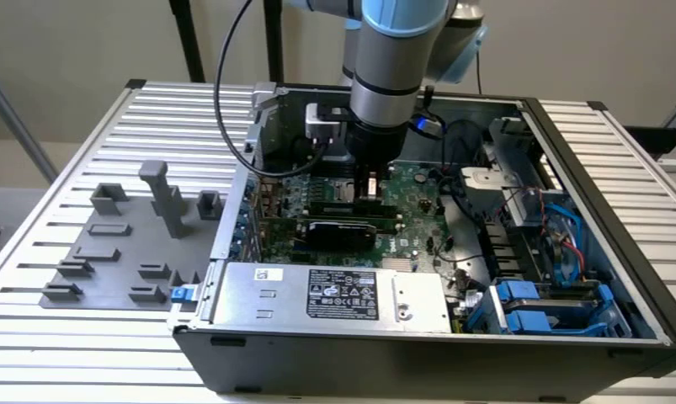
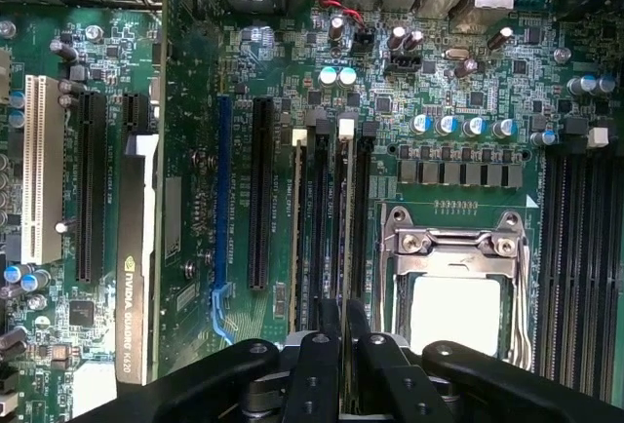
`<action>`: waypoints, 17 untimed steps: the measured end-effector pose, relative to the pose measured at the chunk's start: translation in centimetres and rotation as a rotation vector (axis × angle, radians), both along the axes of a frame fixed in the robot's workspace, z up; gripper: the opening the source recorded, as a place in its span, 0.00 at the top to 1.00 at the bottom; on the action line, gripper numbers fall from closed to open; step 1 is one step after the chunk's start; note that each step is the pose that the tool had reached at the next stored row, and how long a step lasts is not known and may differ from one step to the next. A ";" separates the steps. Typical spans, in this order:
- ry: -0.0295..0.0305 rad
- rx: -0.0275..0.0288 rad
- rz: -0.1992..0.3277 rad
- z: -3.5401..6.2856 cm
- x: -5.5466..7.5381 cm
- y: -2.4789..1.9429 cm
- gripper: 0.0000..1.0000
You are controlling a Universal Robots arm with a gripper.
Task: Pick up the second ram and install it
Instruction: 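Insert the second ram into the second slot, then press down the second ram until it locks into place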
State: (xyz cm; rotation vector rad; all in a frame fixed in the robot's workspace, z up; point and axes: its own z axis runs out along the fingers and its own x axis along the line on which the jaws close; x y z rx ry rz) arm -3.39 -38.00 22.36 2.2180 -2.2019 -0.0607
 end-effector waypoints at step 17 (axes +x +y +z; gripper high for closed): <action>0.0001 -0.0001 0.000 1.60 -0.1 -0.08 0.00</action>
